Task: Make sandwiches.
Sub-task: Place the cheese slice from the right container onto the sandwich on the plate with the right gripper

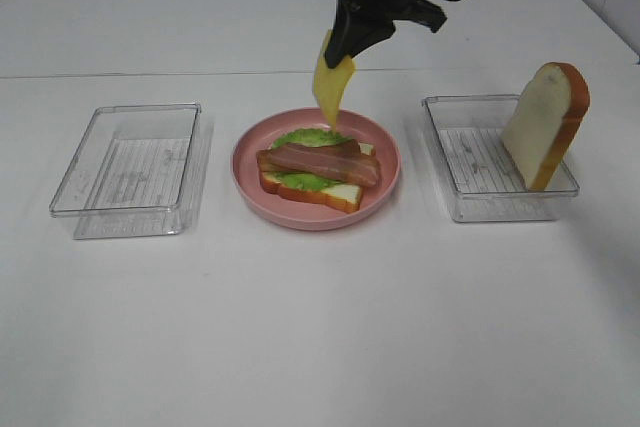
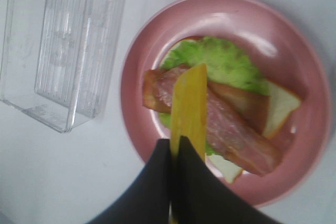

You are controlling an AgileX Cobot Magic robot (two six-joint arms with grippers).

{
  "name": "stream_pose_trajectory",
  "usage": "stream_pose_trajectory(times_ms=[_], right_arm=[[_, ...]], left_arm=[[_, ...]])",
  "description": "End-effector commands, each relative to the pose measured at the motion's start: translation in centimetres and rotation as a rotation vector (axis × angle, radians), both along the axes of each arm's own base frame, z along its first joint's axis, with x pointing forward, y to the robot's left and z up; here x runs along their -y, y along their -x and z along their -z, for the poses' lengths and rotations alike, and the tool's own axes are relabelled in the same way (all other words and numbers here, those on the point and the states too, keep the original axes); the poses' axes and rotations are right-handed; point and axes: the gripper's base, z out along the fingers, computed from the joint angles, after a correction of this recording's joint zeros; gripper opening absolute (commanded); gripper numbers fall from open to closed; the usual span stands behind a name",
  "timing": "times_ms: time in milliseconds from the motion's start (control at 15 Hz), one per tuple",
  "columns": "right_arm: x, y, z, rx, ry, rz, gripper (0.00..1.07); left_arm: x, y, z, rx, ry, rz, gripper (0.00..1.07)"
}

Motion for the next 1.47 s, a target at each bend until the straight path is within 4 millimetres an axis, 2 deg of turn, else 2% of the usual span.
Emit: stream_pose_trajectory(times_ms=[67,267,400,600,733,1000,1133,1333,1400,1467], right_arm=[[-3.3,1.0,1.2,0.002,-0.021,-0.061,0.00],[-6.0,1.4,2.9,-0.002,-0.057,-0.076,0.00],[-6.1,0.9,4.7,-0.015,-0.049,-0.052,0.00],[-5.3,0.4,6.1,-0.010,0.054,-0.017,0.00],[-4.2,0.0,6.5,0.009,0.176,0.038,0.00],[-3.6,-0.1,6.7,0.016,0.244,0.055,0.00],[-3.6,-0.1,6.7,0.014,0.246,0.054,0.23],[-3.6,-0.1,6.7,0.015,0.246,0.050,0.67],[-3.5,-0.1,6.7,0.019,0.256,0.047,0.72],[-3.4,-0.1,6.6,0.022,0.269,0.044,0.73]], left_arm=[[0.0,0.3,0.1,0.027,0.011,-0.001,0.84],[0.0,0.3,0.1,0.027,0.011,-0.001,0.84],[0.0,0.3,0.1,0.027,0.011,-0.001,0.84],[0.0,0.3,0.1,0.027,0.011,-0.001,0.84],[0.0,0.3,0.1,0.027,0.011,-0.001,0.84],[0.0,0.3,0.1,0.027,0.011,-0.001,0.84],[0.0,0.3,0.1,0.027,0.011,-0.001,0.84],[0.0,0.3,0.1,0.027,0.011,-0.001,0.84],[0.0,0.3,0.1,0.027,0.011,-0.001,0.84],[0.0,0.3,0.1,0.027,0.011,-0.001,0.84]])
